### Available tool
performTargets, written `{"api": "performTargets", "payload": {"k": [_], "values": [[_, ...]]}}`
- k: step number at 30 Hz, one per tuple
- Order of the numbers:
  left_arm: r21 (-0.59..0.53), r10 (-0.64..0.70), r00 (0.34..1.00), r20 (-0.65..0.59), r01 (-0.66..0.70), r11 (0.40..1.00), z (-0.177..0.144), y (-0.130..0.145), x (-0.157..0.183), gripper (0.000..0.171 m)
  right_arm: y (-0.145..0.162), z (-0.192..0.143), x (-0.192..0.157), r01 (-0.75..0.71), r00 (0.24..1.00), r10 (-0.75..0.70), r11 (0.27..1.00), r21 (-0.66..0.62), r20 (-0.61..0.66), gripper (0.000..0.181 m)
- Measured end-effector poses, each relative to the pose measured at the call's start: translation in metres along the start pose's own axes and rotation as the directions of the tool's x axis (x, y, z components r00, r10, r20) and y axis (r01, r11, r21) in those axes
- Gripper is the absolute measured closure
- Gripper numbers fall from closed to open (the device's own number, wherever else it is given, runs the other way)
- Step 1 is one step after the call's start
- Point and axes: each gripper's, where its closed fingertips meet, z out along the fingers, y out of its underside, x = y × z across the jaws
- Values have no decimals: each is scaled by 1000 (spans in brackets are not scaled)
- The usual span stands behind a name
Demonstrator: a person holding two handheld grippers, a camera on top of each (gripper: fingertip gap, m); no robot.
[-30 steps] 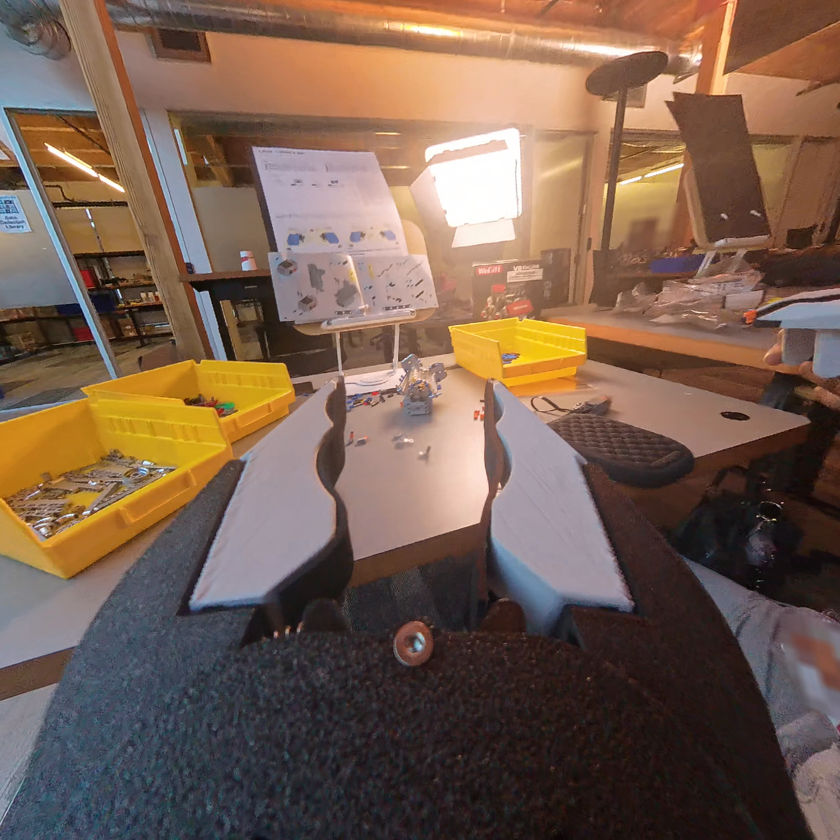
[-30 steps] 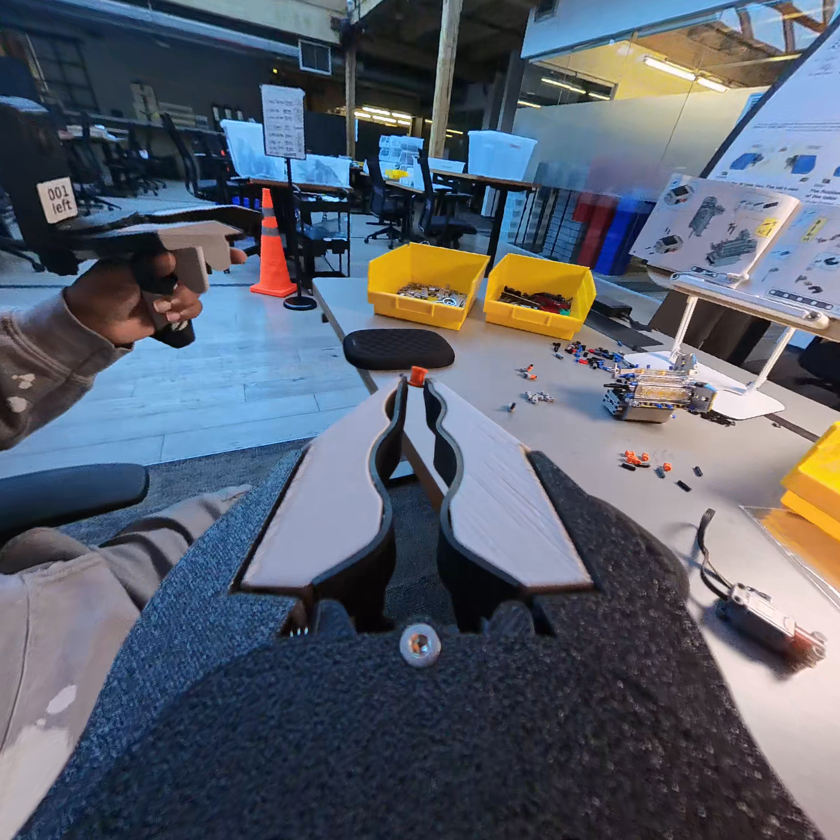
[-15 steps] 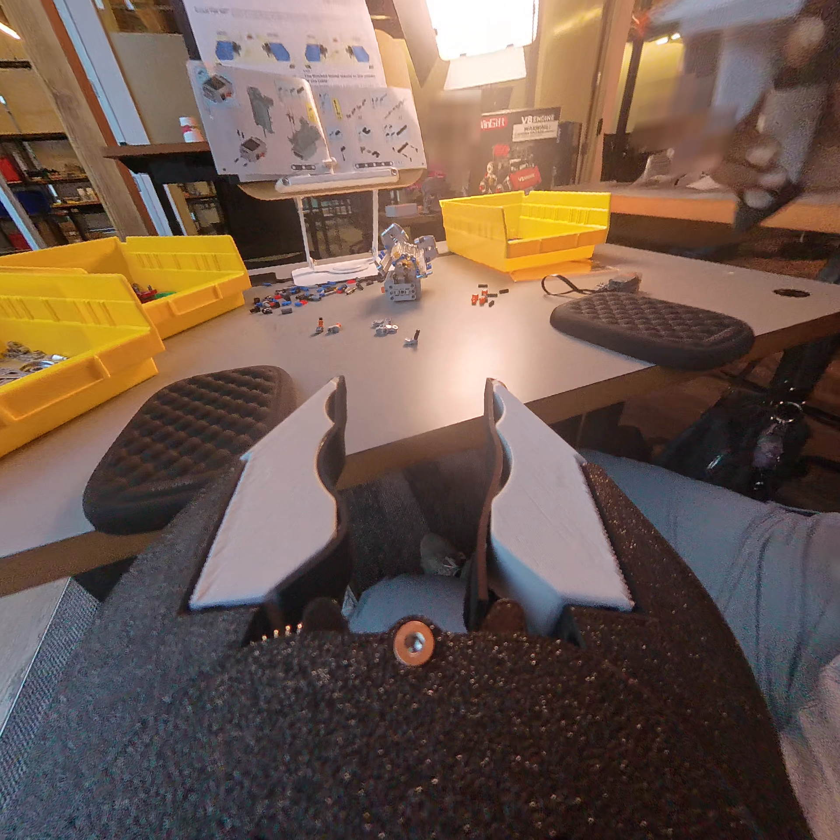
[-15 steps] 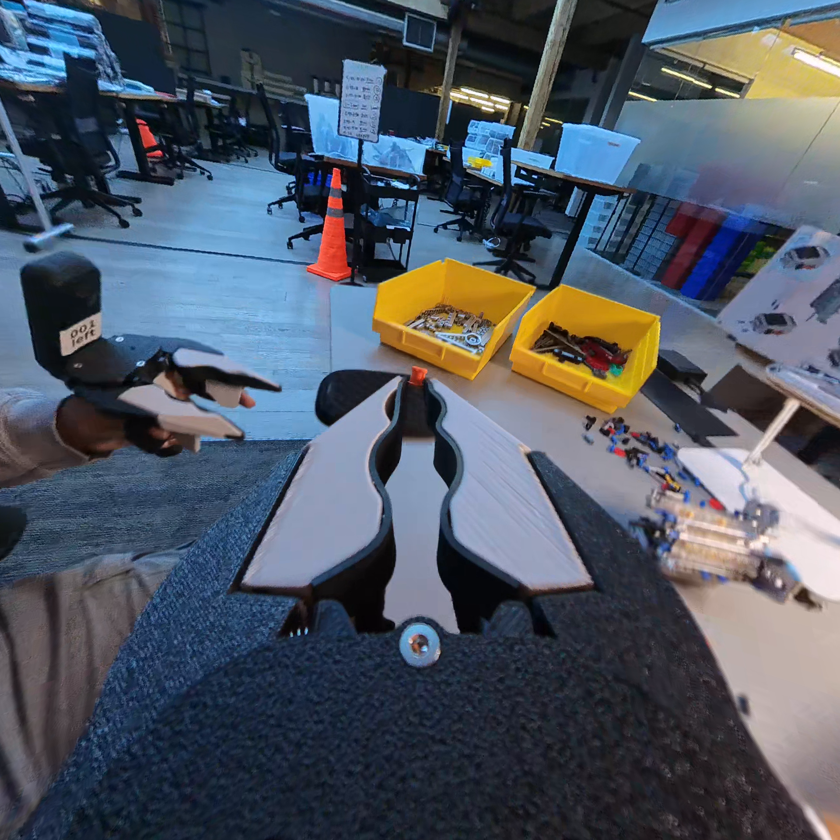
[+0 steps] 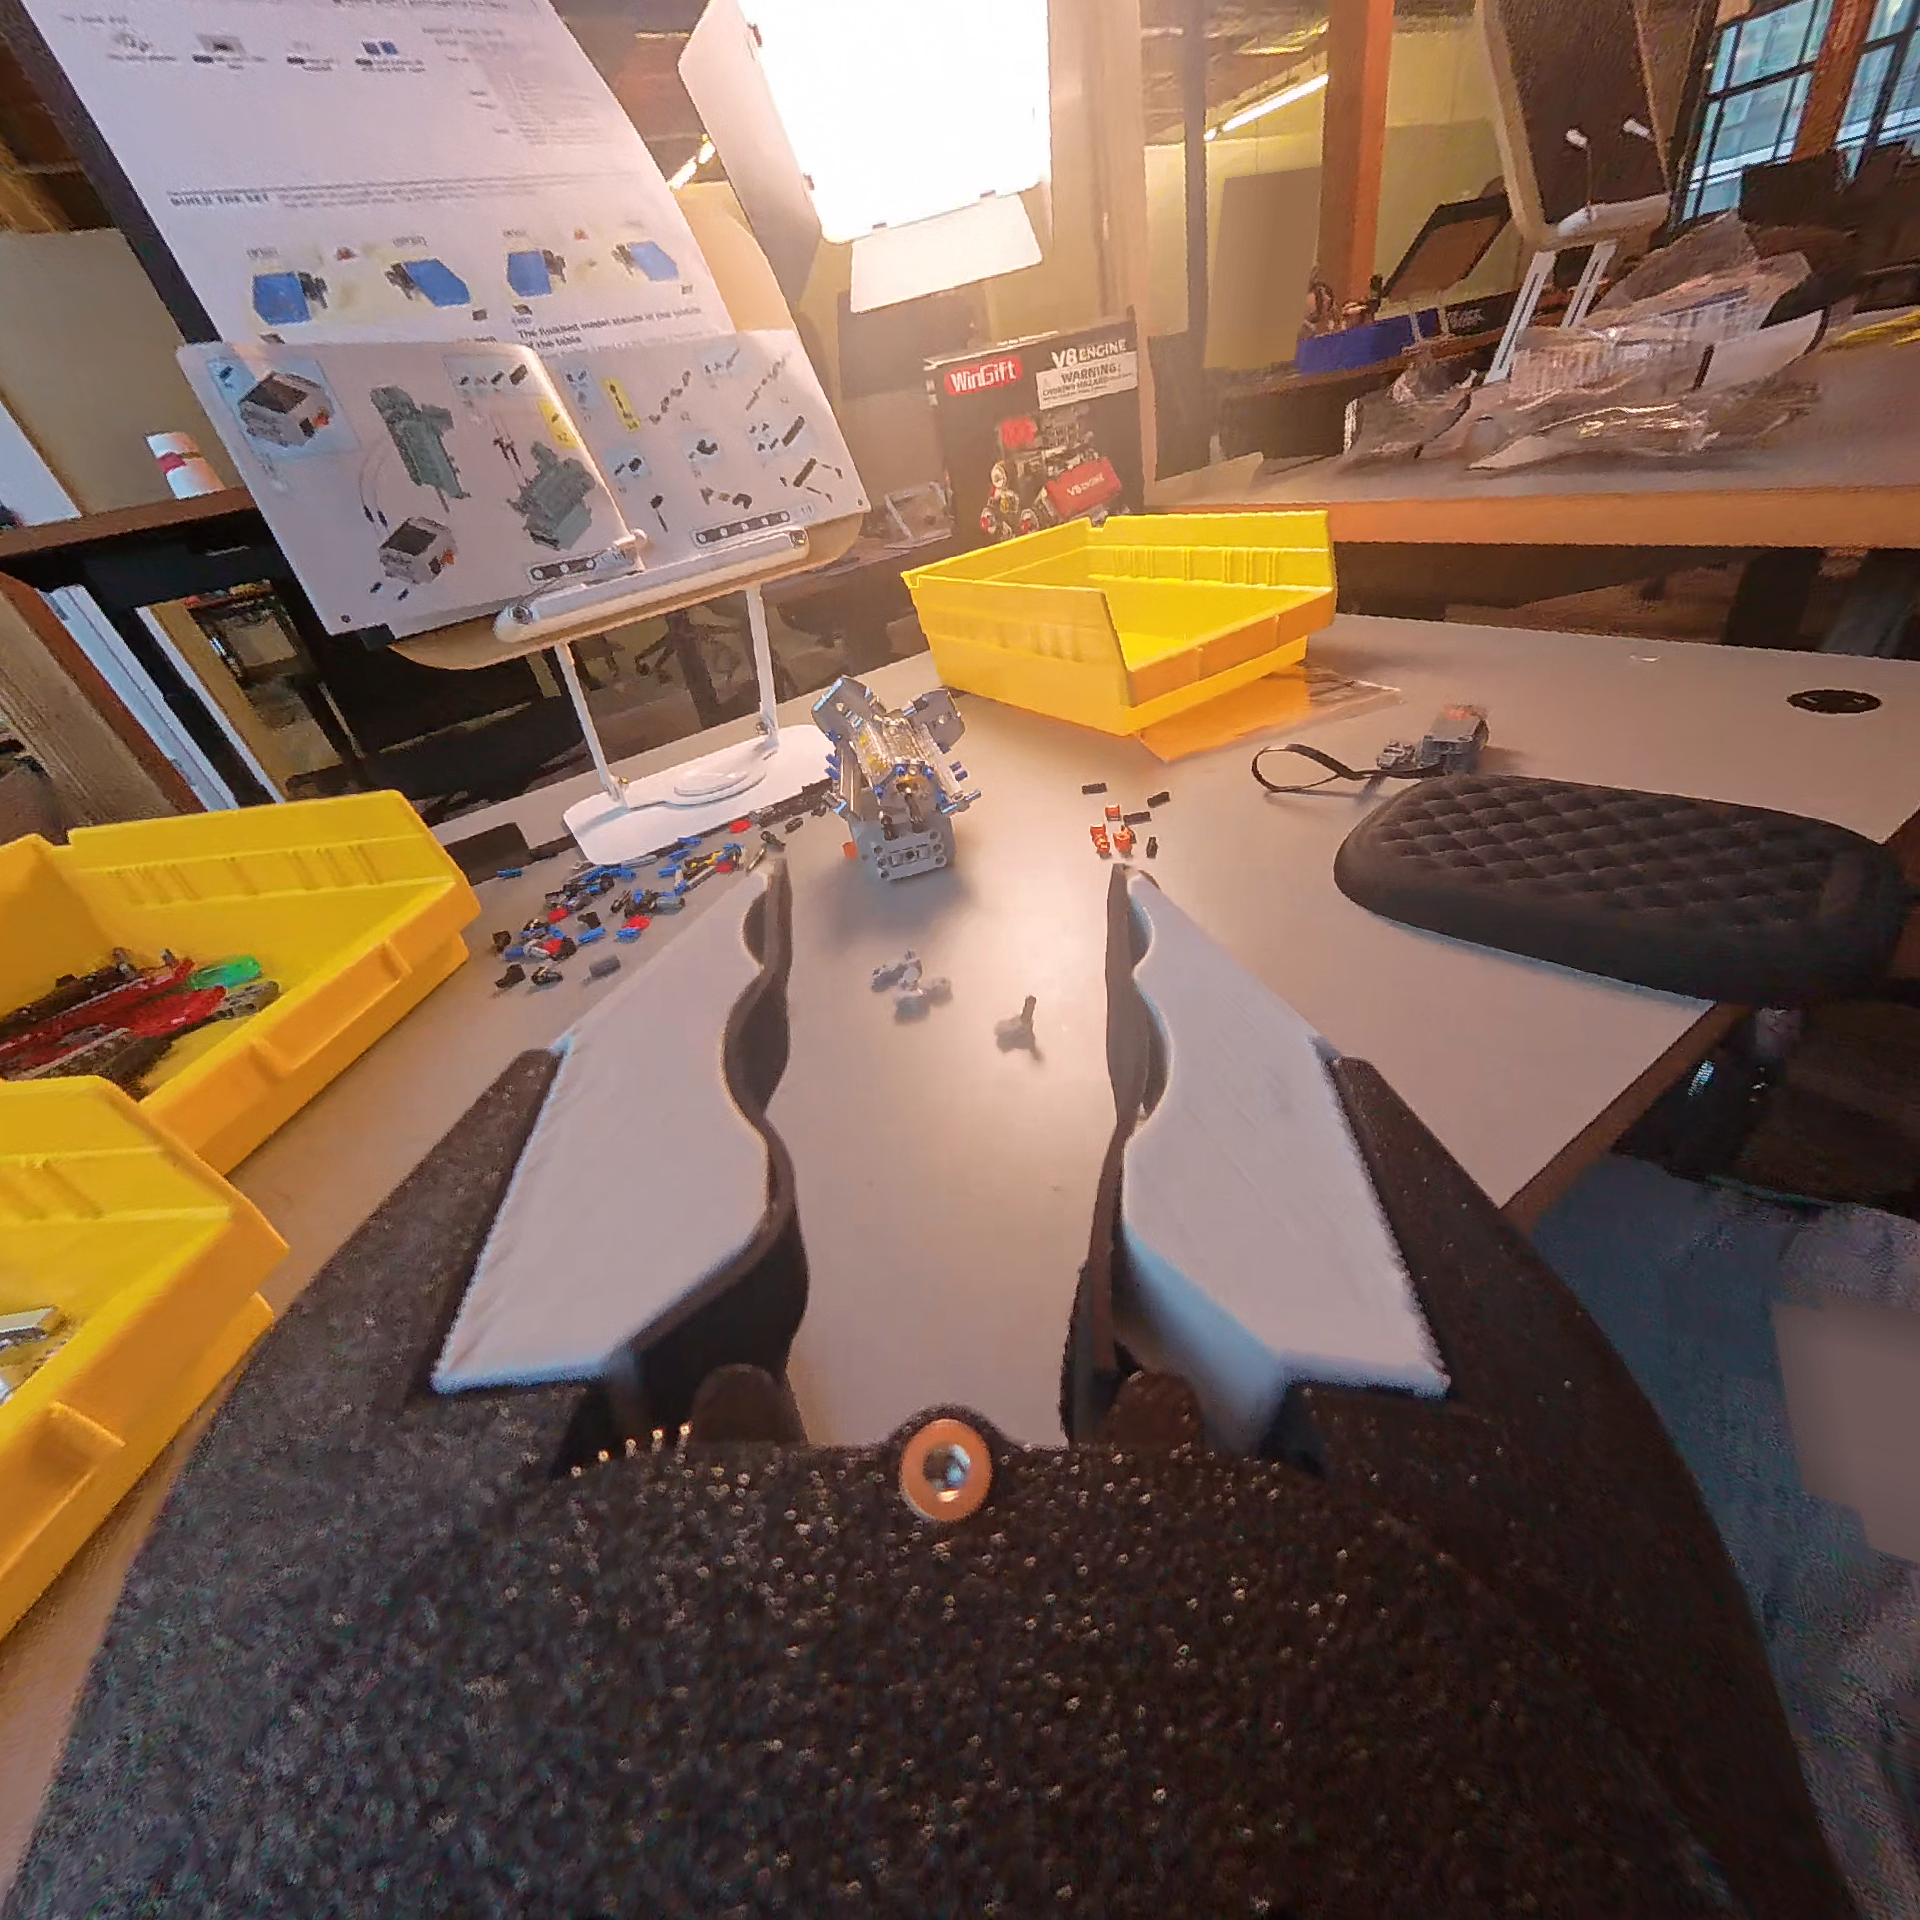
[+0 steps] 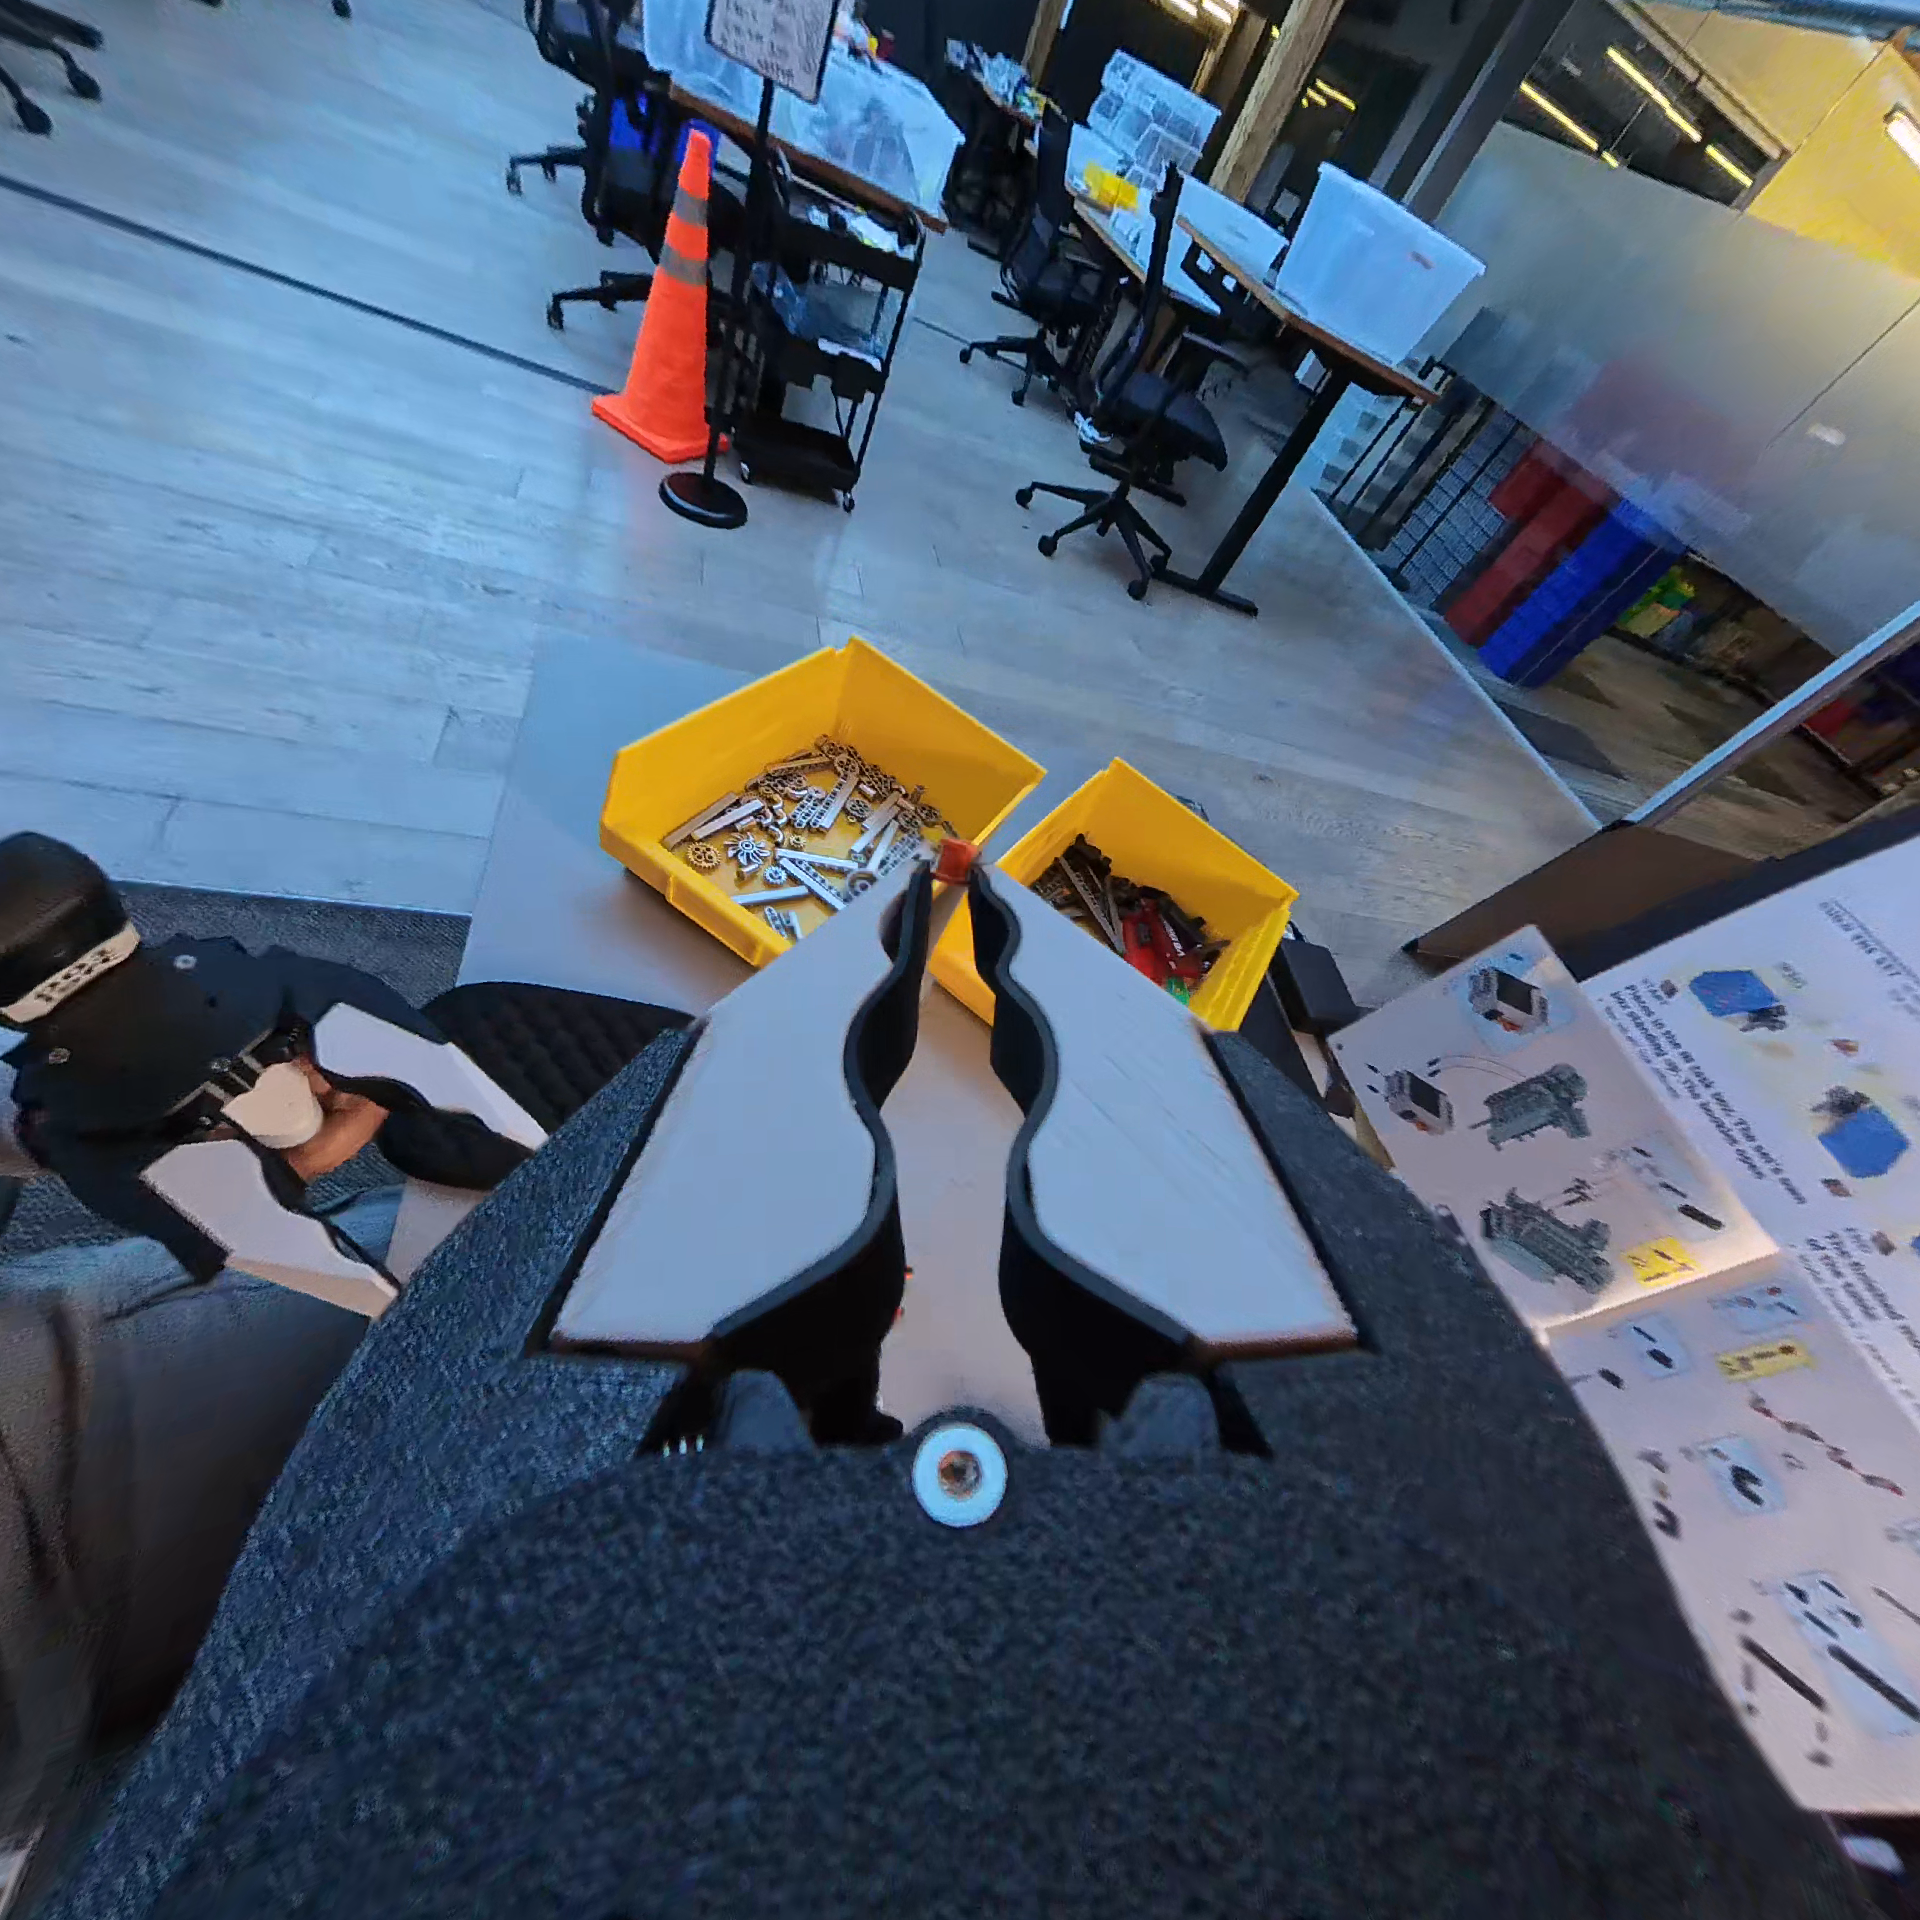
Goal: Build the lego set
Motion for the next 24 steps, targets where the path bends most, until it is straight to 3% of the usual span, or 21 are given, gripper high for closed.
{"api": "performTargets", "payload": {"k": [4,12,19,24], "values": [[-62,-23,1000,3,24,998,2,15,-2,113,-6,-6,-6,58,998,-58,997,-51,-7,175],[-112,-49,998,-27,46,993,12,24,2,113,17,4,-22,91,996,-88,988,-128,32,175],[-153,-113,983,-147,90,984,31,35,26,113,68,12,-18,-85,994,90,994,-72,65,175],[-182,8,964,-266,-58,982,67,34,12,112,133,4,-2,-275,961,274,961,14,41,175]]}}
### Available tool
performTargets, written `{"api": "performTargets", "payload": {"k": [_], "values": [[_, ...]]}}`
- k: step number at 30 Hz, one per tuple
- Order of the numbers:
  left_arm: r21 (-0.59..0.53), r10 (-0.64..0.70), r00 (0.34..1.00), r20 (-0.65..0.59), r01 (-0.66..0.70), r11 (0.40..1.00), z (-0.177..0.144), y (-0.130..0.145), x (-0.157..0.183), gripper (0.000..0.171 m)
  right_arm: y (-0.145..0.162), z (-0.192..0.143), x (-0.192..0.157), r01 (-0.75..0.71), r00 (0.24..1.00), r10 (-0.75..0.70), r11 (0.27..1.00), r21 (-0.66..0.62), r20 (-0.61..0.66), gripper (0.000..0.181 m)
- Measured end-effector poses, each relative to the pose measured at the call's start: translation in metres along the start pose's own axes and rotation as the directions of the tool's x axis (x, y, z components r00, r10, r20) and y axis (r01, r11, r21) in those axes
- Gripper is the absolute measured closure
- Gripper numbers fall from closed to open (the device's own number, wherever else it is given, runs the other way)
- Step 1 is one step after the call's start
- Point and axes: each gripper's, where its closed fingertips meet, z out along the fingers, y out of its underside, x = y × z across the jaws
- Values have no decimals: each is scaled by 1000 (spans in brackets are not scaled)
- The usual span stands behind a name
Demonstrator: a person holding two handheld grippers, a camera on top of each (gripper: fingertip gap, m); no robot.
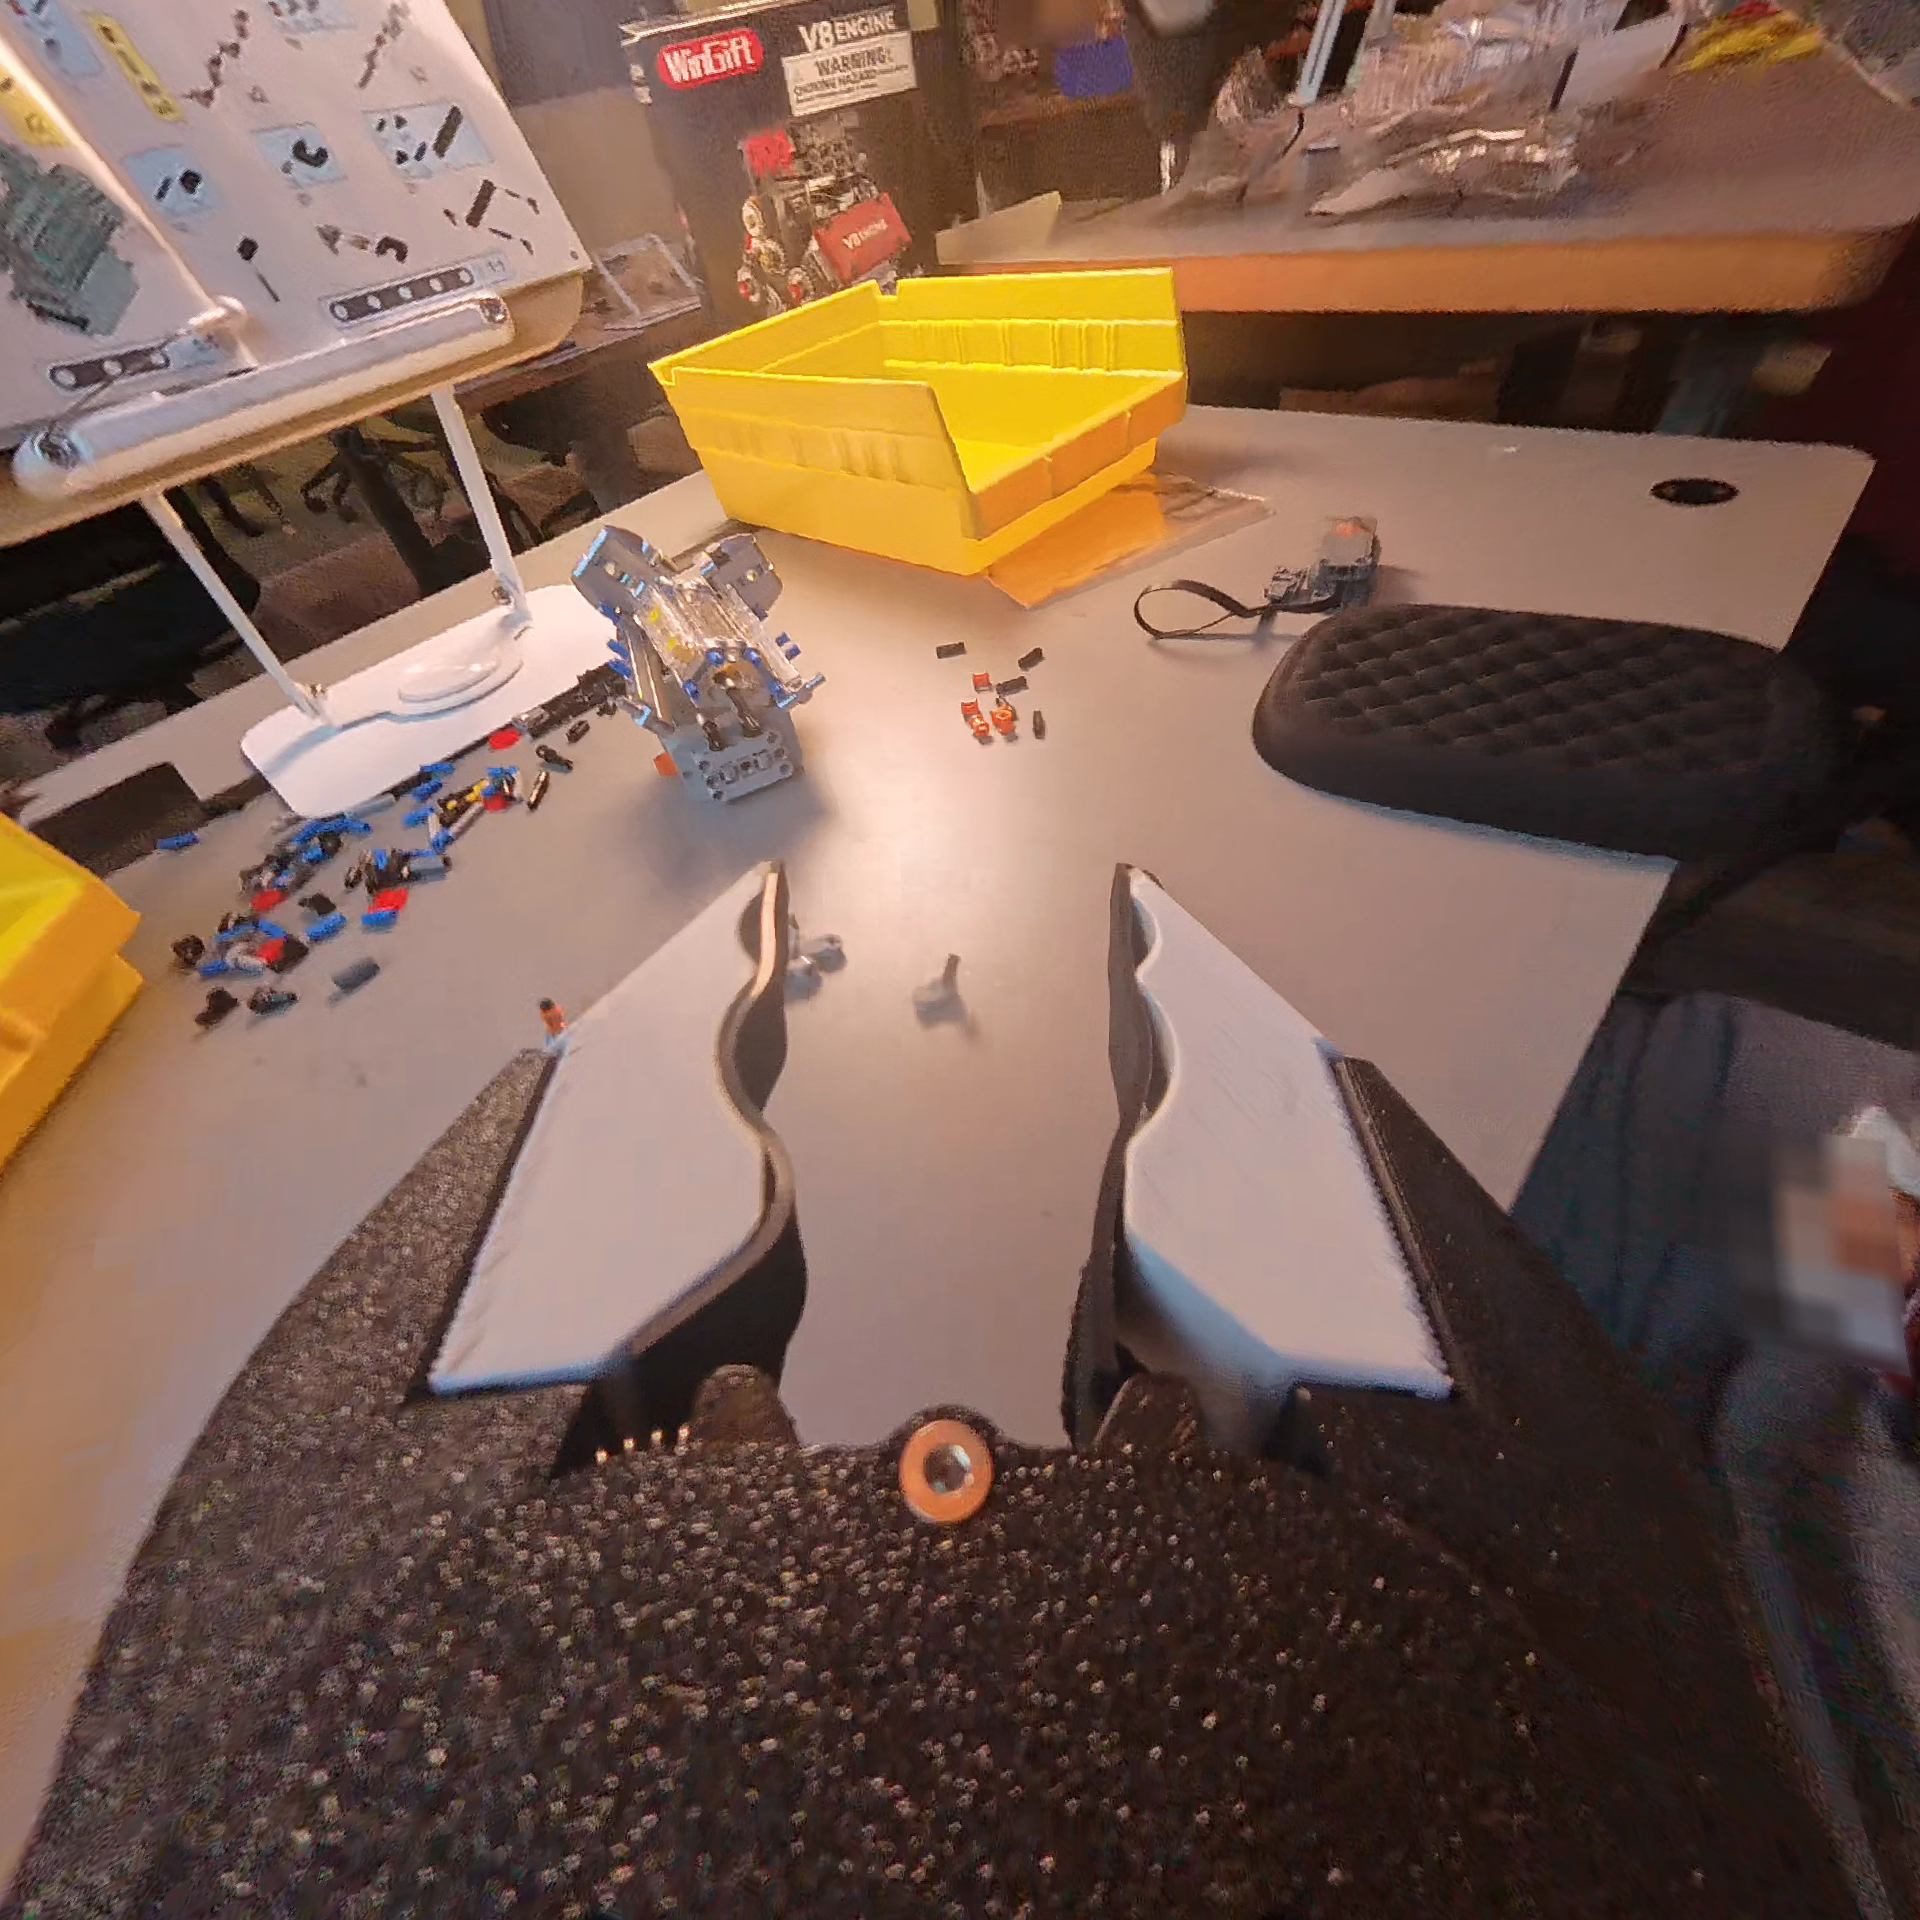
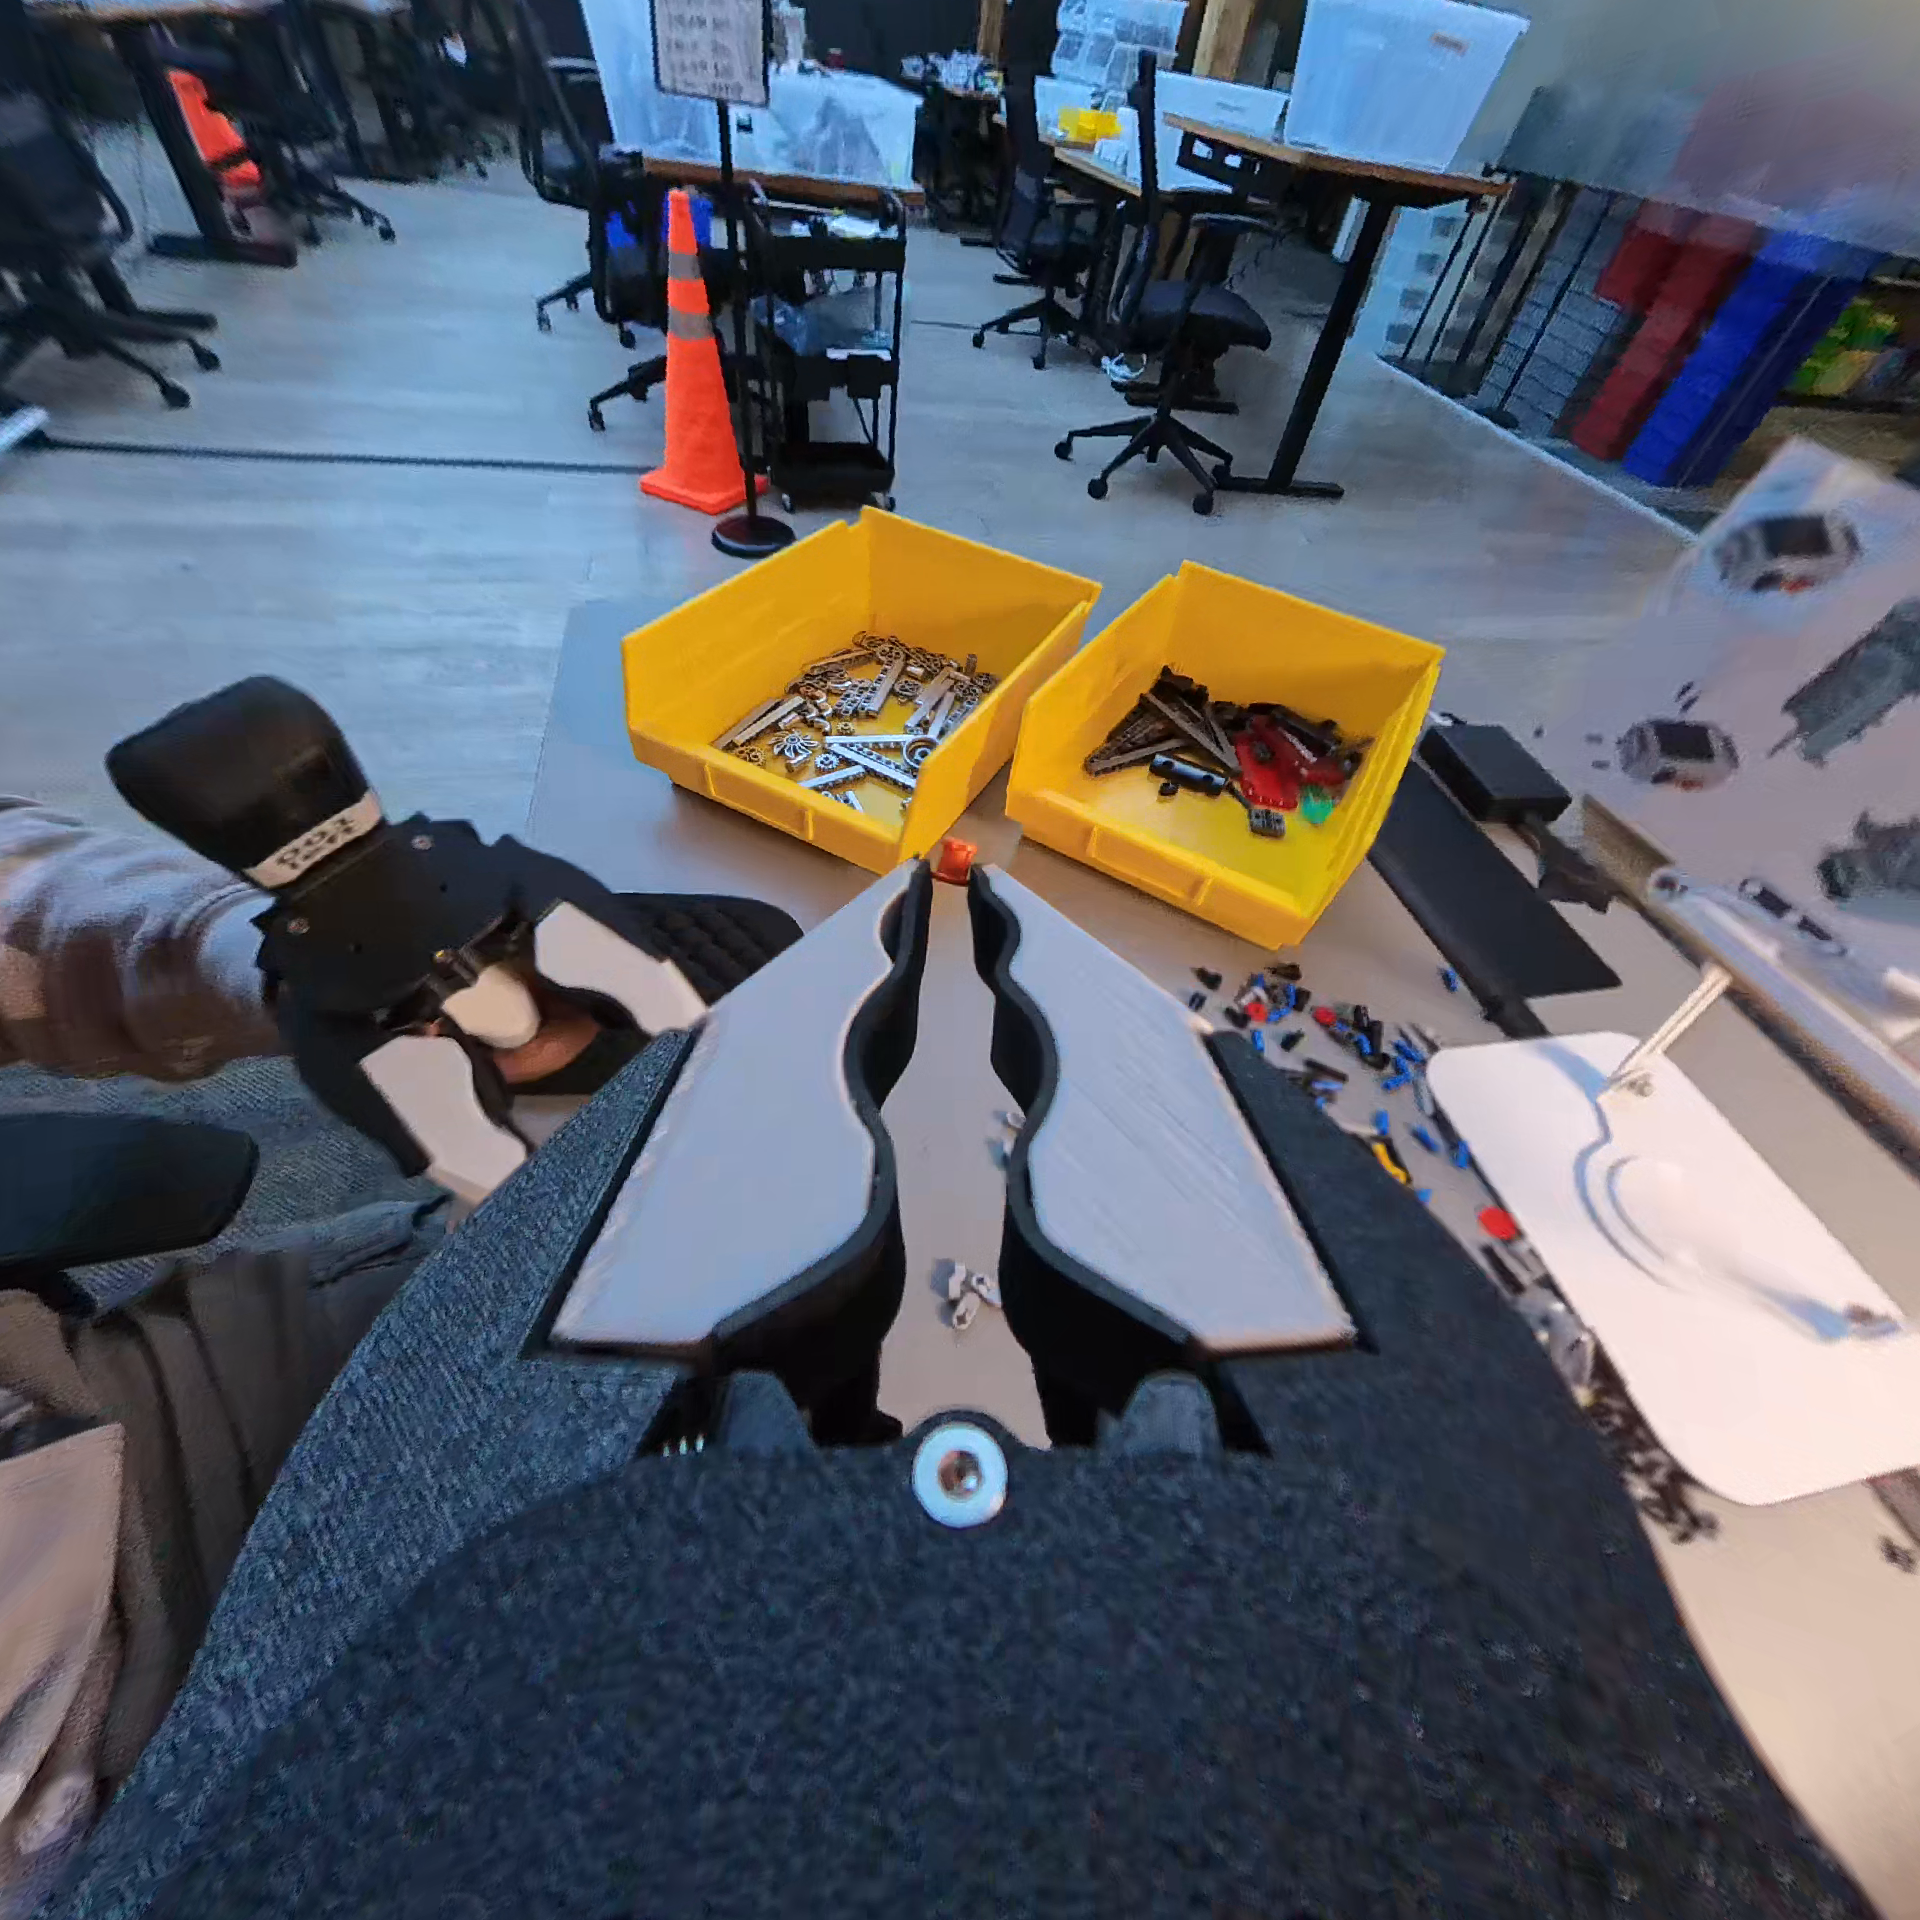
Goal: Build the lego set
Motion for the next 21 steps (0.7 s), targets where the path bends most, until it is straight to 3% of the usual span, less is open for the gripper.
{"api": "performTargets", "payload": {"k": [2,4,8,10,14,21], "values": [[-34,64,996,-61,-66,997,17,4,-14,112,32,-2,11,-64,998,64,998,21,-2,175],[-108,120,971,-207,-145,984,35,20,-16,116,66,-3,19,-98,995,99,995,19,-5,175],[-164,215,861,-461,-320,933,54,54,-11,121,129,-7,24,-84,996,84,996,-29,-16,175],[-169,180,837,-516,-306,937,60,59,-10,122,148,-11,23,-72,997,71,997,-38,-28,175],[-170,201,841,-503,-324,930,68,54,-19,136,155,-11,7,-31,999,32,999,-34,41,175],[-209,188,734,-653,-414,886,71,70,-8,137,138,18,9,-55,995,59,998,-44,85,175]]}}
